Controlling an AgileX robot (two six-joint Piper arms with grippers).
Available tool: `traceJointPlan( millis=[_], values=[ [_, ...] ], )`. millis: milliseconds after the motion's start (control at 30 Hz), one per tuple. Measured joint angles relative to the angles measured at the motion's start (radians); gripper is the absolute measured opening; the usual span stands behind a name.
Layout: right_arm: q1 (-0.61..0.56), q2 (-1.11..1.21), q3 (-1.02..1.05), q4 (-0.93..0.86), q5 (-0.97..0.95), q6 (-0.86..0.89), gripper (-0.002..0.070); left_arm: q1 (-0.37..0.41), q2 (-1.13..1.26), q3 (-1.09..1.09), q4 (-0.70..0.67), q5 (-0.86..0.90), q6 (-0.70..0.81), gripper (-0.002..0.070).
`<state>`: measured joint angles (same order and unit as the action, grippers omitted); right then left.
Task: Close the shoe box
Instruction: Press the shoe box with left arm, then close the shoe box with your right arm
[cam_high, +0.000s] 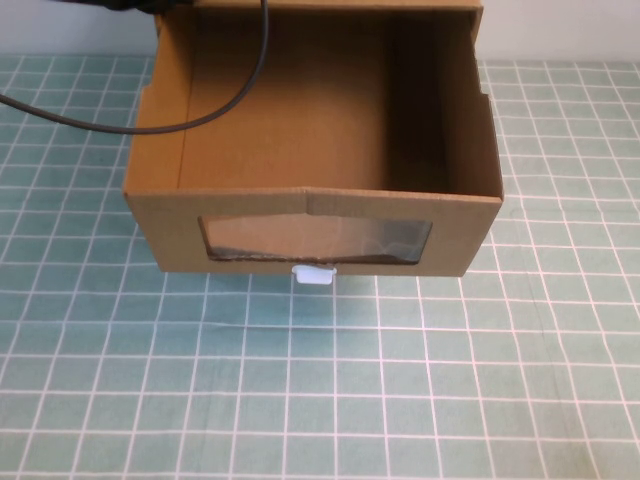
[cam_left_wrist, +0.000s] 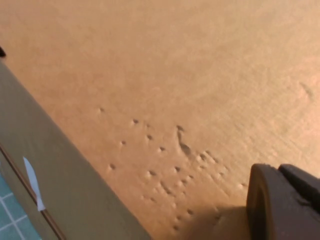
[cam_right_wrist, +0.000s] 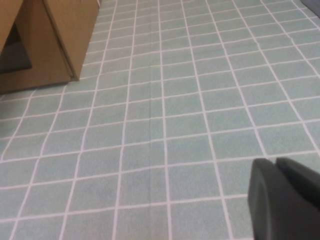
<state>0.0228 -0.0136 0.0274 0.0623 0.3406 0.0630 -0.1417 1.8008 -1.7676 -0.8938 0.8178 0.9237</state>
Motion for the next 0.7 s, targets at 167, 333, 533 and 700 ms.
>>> traceJointPlan(
  millis=[167,333,533,700],
  values=[
    [0.0,0.0,0.0,0.131,-0.127,0.0,-0.0012,-0.002,0.005,-0.006,0.005,0.0,0.0,-0.0005],
    [0.0,0.0,0.0,0.325,-0.301,0.0,-0.0012,-0.002,0.005,-0.01,0.012,0.0,0.0,-0.0005],
    [0.0,0.0,-0.014,0.421,-0.333,0.054,-0.0012,-0.002,0.005,-0.01,0.012,0.0,0.0,-0.0005],
    [0.0,0.092,-0.246,0.446,0.039,0.044,-0.0012,-0.002,0.005,-0.01,0.013,0.0,0.0,-0.0005]
  ],
)
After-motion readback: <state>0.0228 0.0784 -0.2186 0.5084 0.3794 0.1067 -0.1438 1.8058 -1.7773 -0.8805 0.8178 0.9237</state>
